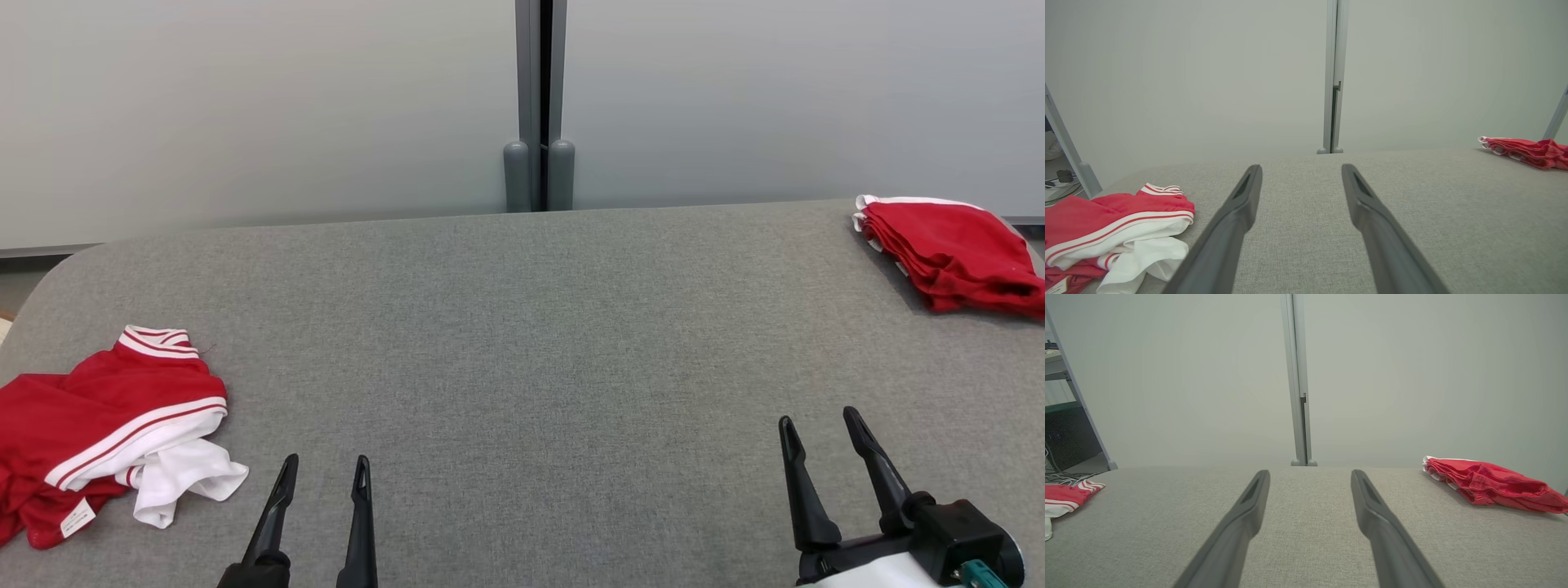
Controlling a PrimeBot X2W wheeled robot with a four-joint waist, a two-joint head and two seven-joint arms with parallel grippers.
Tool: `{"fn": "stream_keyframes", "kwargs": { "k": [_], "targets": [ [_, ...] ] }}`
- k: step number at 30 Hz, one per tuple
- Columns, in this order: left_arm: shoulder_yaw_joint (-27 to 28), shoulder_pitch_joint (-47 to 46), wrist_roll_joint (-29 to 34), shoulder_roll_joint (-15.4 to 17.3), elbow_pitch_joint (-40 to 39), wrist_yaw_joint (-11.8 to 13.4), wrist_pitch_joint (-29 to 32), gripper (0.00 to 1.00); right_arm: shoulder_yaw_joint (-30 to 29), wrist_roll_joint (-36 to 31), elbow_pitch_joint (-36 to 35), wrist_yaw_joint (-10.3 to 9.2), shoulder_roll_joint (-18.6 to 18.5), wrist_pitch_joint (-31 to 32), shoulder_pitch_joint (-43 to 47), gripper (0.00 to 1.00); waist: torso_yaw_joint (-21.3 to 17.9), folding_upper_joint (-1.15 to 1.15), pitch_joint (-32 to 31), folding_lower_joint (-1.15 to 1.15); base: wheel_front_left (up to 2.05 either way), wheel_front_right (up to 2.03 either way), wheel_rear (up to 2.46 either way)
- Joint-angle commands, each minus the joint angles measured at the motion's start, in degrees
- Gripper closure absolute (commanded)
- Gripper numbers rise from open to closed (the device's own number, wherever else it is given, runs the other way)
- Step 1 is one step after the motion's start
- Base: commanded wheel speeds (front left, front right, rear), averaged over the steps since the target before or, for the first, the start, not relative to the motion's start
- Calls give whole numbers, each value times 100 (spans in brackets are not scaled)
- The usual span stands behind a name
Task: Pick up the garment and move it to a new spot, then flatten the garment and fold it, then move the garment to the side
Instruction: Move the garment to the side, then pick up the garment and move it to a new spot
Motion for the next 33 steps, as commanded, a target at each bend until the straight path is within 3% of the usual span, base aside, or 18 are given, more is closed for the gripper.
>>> {"fn": "stream_keyframes", "kwargs": {
  "k": [1,16,33],
  "targets": [
    [25,40,4,18,10,-24,-9,0,0,47,24,-13,-4,-7,64,0,3,0,-4,0,0,0,0],
    [-4,19,92,18,87,-69,-9,0,-7,91,136,-13,-20,-7,133,0,129,0,-30,0,0,0,0],
    [179,176,258,20,44,41,-10,0,327,159,166,-13,20,-7,237,0,1586,0,-201,0,0,0,0]
  ]
}}
